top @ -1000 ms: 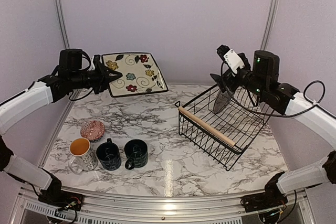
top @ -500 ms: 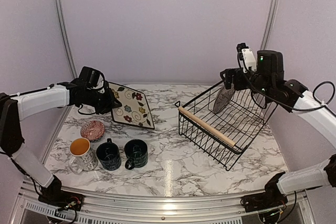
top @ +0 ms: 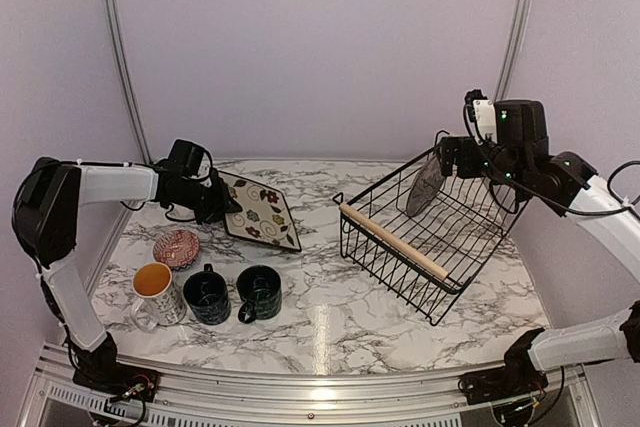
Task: Unload the mixed dishes from the dish rack
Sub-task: Place the plate at the center of the board.
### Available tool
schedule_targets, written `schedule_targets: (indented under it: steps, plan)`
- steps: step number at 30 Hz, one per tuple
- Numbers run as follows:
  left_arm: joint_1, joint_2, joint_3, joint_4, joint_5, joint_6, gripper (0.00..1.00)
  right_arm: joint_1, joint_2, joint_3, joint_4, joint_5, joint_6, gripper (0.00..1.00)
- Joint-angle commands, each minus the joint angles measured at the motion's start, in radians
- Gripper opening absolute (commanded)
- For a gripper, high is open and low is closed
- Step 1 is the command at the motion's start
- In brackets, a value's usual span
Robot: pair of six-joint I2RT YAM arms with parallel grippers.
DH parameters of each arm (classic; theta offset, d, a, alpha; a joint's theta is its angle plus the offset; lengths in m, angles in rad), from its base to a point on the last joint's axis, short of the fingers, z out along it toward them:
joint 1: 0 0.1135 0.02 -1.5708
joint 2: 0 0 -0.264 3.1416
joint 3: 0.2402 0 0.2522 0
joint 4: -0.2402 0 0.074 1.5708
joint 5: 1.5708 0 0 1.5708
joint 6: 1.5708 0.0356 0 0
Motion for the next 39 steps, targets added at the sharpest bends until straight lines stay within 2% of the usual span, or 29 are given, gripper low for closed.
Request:
schedule_targets:
  steps: [1, 6, 12, 16, 23, 30, 39]
  plan:
    - [0.024, 0.030, 0.034, 0.178, 0.056, 0.002, 0.00, -0.008, 0.002, 0.008, -0.038, 0.033, 0.010, 0.99]
    - [0.048, 0.099, 0.029, 0.181, 0.097, 0.008, 0.09, -0.007, 0.008, -0.005, -0.022, 0.012, 0.007, 0.99]
    - [0.050, 0.125, 0.034, 0.146, 0.060, 0.047, 0.30, -0.007, 0.004, -0.028, -0.017, 0.009, 0.006, 0.98]
    - [0.050, 0.124, 0.051, 0.079, 0.020, 0.084, 0.47, -0.007, 0.010, -0.034, -0.030, -0.006, 0.003, 0.99]
    - [0.050, 0.100, 0.125, -0.059, -0.090, 0.181, 0.70, -0.007, 0.008, -0.035, -0.035, -0.021, 0.007, 0.98]
    - [0.049, 0.041, 0.178, -0.210, -0.226, 0.260, 0.84, -0.009, 0.026, 0.000, -0.104, 0.069, 0.040, 0.99]
    - [0.049, -0.091, 0.203, -0.285, -0.288, 0.306, 0.89, -0.052, 0.045, -0.023, -0.069, 0.047, 0.152, 0.99]
